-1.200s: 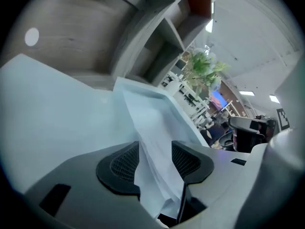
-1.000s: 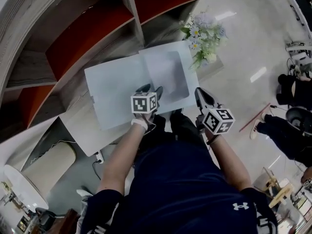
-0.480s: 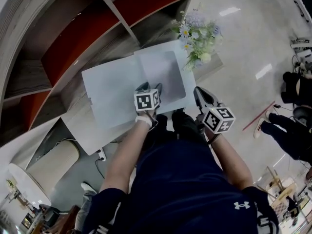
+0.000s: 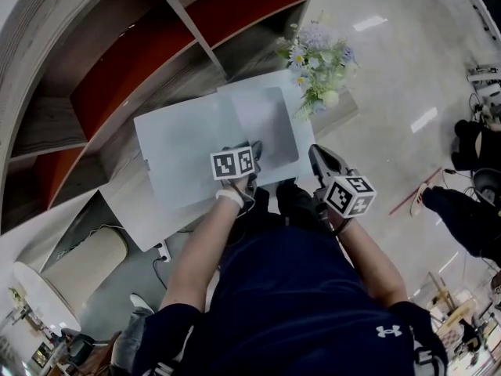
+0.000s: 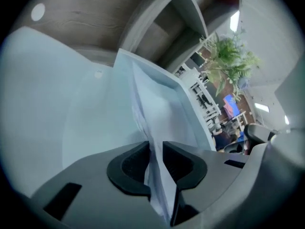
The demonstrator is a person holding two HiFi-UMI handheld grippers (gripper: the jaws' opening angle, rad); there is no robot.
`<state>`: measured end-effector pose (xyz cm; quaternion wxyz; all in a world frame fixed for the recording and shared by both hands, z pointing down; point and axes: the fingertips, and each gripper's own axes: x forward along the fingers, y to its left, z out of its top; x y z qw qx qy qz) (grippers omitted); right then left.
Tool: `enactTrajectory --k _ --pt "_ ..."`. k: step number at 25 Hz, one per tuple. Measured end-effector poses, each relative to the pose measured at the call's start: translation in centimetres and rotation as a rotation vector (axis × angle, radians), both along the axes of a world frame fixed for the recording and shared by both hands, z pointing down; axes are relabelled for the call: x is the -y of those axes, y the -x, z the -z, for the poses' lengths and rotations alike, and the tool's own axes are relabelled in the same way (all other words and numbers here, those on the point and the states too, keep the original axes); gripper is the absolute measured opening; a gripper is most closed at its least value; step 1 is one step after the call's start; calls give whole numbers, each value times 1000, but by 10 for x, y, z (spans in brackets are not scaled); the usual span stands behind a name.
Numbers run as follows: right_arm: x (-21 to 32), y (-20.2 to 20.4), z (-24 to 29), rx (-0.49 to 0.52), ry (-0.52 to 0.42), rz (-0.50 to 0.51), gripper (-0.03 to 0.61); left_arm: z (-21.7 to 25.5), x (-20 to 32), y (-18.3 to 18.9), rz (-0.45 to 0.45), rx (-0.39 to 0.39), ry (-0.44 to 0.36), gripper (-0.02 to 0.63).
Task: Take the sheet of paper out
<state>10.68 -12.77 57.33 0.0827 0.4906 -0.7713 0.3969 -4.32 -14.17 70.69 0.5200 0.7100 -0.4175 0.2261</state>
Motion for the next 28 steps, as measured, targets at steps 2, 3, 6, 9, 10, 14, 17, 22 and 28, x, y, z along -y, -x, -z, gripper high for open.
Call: enactTrajectory --k 2,3,6,9,10,14,17,22,28 --pt "-2 0 -2 2 10 -2 15 -3 1 6 50 -54 31 50" --pt "-3 -1 -2 2 14 -4 15 -4 1 9 61 -75 43 40" --pt "-4 -3 -6 5 31 -10 15 -3 2 12 67 -129 55 26" --pt "-6 -3 -8 14 48 -18 15 1 3 13 72 -183 56 20" --pt "-6 -3 -8 16 50 -20 15 2 3 14 69 -196 54 18" --pt "-4 -1 -8 18 50 -15 15 6 3 24 44 -219 47 18" --pt "-3 1 -8 19 47 -12 15 6 2 37 26 -206 43 18" --pt "-5 8 -8 22 53 -2 15 8 -2 66 15 -172 31 18" --pt "-5 17 -9 30 61 9 15 12 -9 93 0 -158 25 18"
